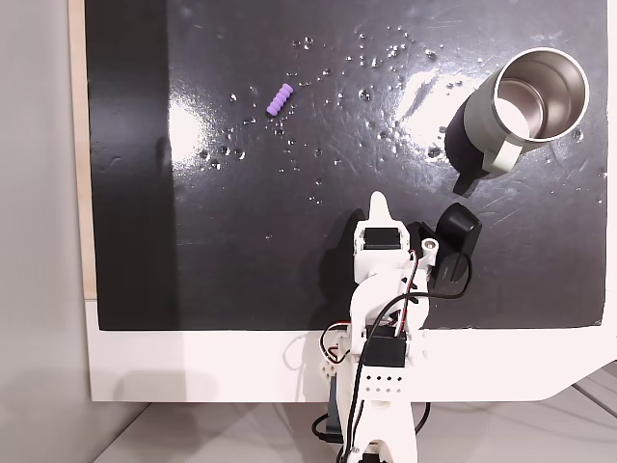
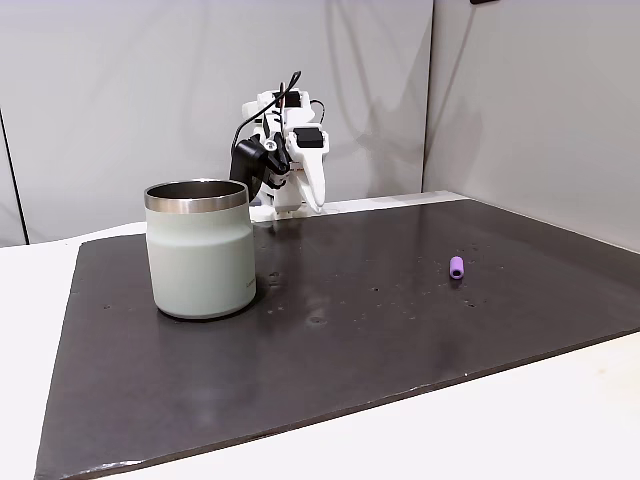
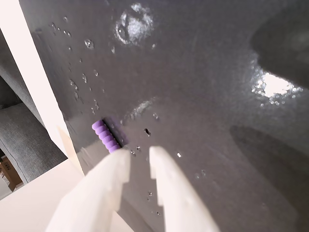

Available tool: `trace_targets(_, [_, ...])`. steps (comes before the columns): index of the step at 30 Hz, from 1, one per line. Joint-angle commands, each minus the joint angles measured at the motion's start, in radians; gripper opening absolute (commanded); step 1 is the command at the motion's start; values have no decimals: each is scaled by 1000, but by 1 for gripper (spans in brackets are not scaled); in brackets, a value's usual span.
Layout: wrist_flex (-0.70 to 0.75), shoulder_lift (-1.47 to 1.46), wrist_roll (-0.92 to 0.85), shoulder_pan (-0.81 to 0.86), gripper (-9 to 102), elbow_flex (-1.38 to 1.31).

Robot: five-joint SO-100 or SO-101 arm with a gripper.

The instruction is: Grasp a pengrip and put it in the cup.

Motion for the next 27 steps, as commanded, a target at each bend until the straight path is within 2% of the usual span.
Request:
trace_targets(1, [-31,9,-12,-5,0,-6])
trace_targets(20, [-38,9,-14,-6,0,-6])
trace_targets(27, [-34,9,-54,-31,0,-112])
